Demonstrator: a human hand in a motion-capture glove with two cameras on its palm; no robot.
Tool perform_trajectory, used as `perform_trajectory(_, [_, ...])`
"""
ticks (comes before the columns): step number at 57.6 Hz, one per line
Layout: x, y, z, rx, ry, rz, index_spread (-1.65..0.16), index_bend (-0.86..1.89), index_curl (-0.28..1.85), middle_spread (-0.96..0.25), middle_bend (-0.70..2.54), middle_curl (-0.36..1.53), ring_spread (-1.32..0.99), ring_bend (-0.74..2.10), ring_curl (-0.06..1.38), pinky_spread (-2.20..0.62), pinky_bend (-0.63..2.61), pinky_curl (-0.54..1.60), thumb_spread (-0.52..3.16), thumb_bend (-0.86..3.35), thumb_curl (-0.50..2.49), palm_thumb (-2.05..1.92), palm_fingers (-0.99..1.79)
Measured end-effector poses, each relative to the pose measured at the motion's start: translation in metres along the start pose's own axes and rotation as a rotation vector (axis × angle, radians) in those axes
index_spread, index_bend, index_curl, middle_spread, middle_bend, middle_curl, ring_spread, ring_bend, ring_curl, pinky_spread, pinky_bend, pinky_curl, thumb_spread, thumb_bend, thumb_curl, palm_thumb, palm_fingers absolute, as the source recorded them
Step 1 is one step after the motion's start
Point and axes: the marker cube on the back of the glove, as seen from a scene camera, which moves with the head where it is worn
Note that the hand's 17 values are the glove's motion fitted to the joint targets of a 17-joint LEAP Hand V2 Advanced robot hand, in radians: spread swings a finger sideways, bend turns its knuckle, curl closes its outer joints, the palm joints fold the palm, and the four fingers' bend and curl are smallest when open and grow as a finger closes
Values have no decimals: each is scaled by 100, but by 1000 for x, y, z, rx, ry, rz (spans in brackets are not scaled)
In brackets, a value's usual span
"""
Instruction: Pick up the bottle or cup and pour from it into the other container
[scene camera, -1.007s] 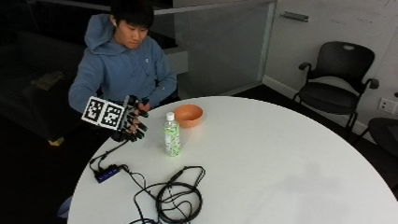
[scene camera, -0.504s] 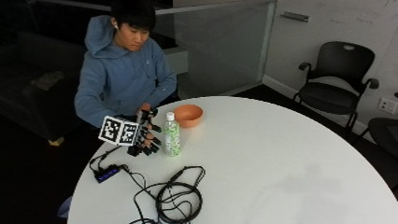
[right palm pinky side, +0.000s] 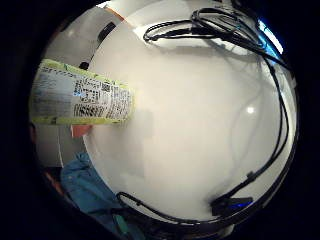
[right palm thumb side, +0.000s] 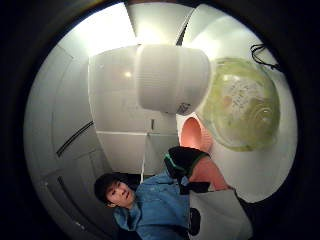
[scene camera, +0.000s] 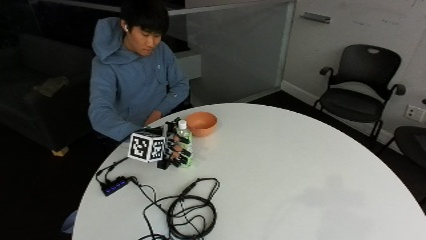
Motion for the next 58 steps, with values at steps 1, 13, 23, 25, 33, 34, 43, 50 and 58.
perform_trajectory(1, [0,-1,2,-1,-4,-4,-43,12,14,6,18,27,20,49,28,28,56,26,86,-3,35,49,-9])
perform_trajectory(13, [-6,-10,21,47,-84,-59,-41,16,17,6,20,28,20,48,28,29,53,25,86,-2,36,54,-2])
perform_trajectory(23, [-9,-15,27,195,-239,-120,-28,22,24,9,32,33,16,46,26,27,48,22,83,3,40,77,53])
perform_trajectory(25, [-9,-15,28,216,-268,-128,-24,23,26,8,31,33,12,49,27,25,52,23,82,5,42,84,73])
perform_trajectory(33, [-10,-19,34,341,-360,-142,-16,16,31,5,34,37,-1,47,31,11,51,26,73,6,48,98,102])
perform_trajectory(34, [-10,-19,35,348,-365,-141,-16,16,31,4,34,37,-1,47,31,10,51,26,71,5,49,99,103])
perform_trajectory(43, [-15,-23,37,381,-356,-125,-12,16,35,0,32,40,-9,45,35,-4,52,30,46,-1,56,106,111])
perform_trajectory(50, [-23,-25,42,370,-293,-120,-11,17,37,-1,31,43,-11,43,37,-9,51,31,35,-3,60,107,115])
perform_trajectory(58, [-46,-24,47,308,-125,-146,-10,17,39,-1,32,45,-12,43,40,-12,50,33,26,-3,63,107,116])
